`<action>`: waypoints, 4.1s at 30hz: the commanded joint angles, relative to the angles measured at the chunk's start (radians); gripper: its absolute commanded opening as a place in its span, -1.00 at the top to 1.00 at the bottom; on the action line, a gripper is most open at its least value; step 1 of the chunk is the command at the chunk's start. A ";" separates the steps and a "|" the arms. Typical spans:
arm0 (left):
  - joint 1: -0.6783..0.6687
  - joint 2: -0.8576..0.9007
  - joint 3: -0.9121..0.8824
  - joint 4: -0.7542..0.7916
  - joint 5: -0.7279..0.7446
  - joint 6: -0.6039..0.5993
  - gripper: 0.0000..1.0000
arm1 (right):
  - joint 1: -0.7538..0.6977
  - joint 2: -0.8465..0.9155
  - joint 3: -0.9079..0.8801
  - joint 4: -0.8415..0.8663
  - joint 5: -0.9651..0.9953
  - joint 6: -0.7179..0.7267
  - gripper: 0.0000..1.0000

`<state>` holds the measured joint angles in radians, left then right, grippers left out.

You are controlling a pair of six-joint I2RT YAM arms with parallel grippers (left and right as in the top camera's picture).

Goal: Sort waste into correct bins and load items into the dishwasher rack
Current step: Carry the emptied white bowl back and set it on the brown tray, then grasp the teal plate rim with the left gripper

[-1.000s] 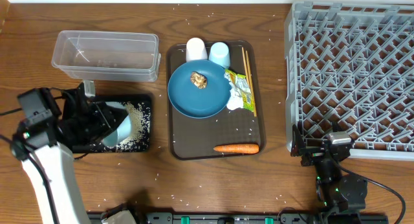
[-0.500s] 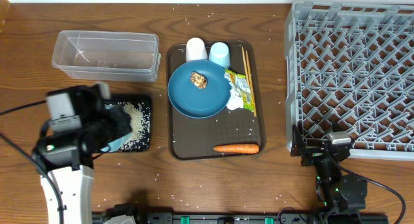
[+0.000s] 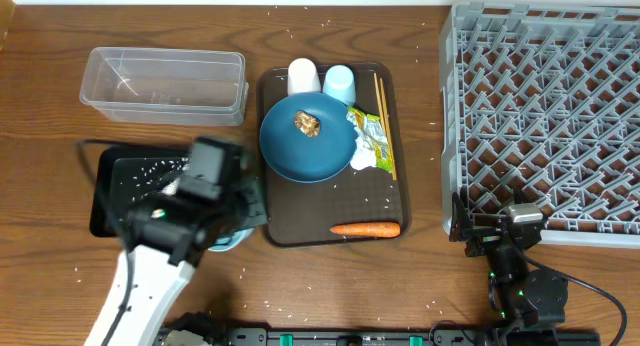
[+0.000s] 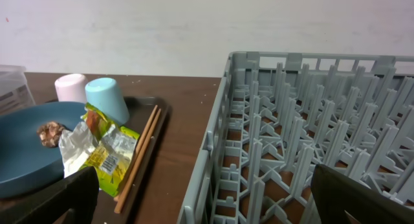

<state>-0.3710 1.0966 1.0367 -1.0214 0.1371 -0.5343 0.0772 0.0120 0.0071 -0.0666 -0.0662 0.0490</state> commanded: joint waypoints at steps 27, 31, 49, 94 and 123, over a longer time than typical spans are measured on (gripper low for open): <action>-0.283 0.572 -0.006 0.313 -0.081 -0.227 0.88 | -0.018 -0.005 -0.002 -0.004 0.006 0.014 -0.98; -0.283 0.574 -0.006 0.335 -0.080 -0.227 0.87 | -0.018 -0.005 -0.002 -0.004 0.006 0.014 -0.98; -0.283 0.520 0.068 0.210 -0.070 -0.195 0.17 | -0.018 -0.005 -0.002 -0.004 0.006 0.014 -0.98; -0.270 0.619 0.262 0.352 -0.153 0.316 -0.35 | -0.018 -0.005 -0.002 -0.004 0.006 0.014 -0.98; -0.277 0.853 0.252 0.444 -0.153 0.316 -0.03 | -0.018 -0.005 -0.002 -0.004 0.006 0.014 -0.98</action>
<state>-0.6453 1.9339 1.2839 -0.5774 -0.0010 -0.2314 0.0772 0.0120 0.0071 -0.0666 -0.0666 0.0490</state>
